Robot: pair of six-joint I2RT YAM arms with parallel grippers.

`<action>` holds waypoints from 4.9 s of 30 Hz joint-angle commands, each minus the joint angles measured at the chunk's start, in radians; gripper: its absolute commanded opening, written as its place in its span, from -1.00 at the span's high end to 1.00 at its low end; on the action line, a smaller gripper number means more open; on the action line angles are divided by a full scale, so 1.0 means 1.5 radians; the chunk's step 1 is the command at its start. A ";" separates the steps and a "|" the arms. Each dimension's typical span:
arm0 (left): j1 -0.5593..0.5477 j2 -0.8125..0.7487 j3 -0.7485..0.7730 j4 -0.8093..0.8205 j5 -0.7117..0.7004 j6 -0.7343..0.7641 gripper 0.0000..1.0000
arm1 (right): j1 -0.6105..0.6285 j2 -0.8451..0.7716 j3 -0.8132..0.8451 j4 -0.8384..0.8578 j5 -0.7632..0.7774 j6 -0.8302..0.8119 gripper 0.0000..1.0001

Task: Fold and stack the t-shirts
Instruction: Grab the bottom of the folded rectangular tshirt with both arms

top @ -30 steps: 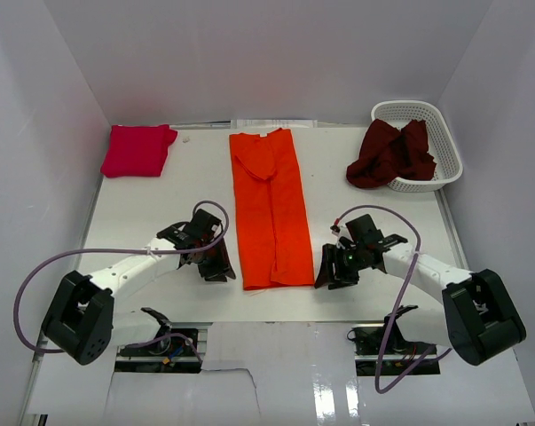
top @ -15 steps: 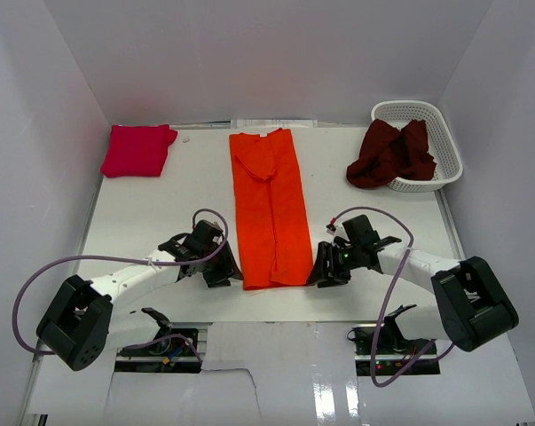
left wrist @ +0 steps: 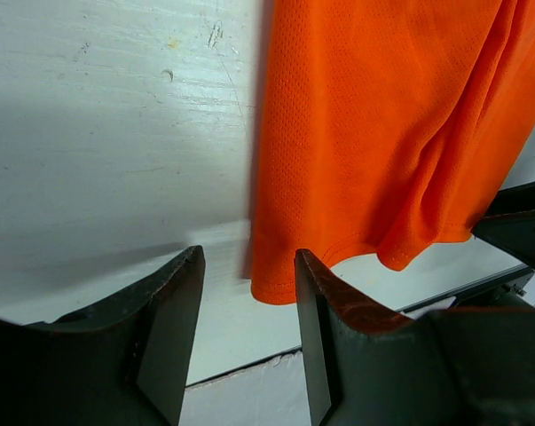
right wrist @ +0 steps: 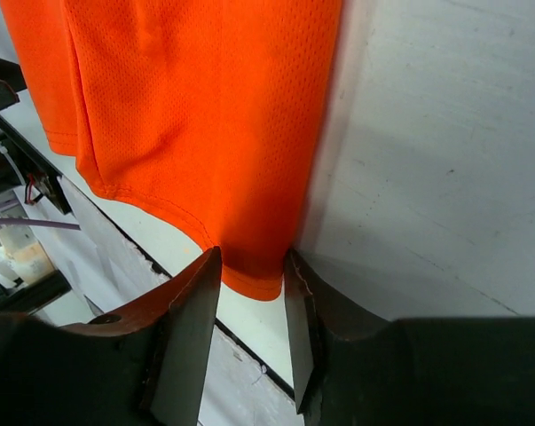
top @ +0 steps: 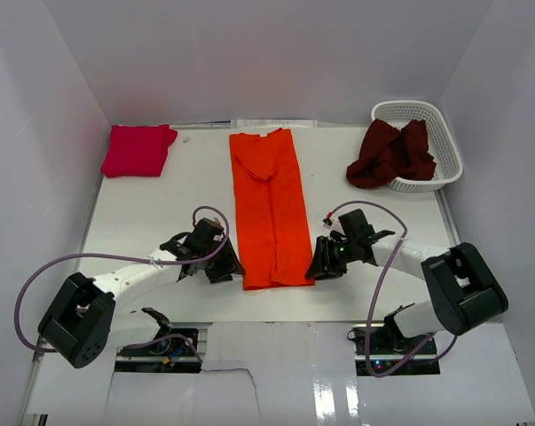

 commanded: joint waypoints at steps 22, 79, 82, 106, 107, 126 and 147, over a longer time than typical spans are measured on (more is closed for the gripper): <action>-0.006 0.042 0.015 0.047 0.015 0.016 -0.07 | 0.004 0.046 0.012 -0.018 0.054 -0.045 0.85; -0.027 0.039 0.105 -0.043 0.041 -0.030 1.00 | 0.003 0.009 0.147 -0.151 0.013 -0.082 0.85; -0.027 0.035 0.109 -0.045 0.047 -0.040 1.00 | 0.003 0.012 0.169 -0.162 0.006 -0.083 0.84; 0.091 0.148 0.299 -0.087 0.001 0.048 1.00 | -0.022 0.121 0.431 -0.251 0.027 -0.125 0.85; 0.097 0.167 0.305 -0.085 0.017 0.049 1.00 | -0.024 0.123 0.442 -0.254 0.027 -0.126 0.85; 0.129 0.163 0.239 -0.036 0.223 -0.092 1.00 | -0.040 0.150 0.444 -0.258 0.015 -0.140 0.84; 0.147 0.186 0.176 -0.163 0.223 -0.171 1.00 | -0.047 0.076 0.251 -0.228 -0.006 -0.119 0.82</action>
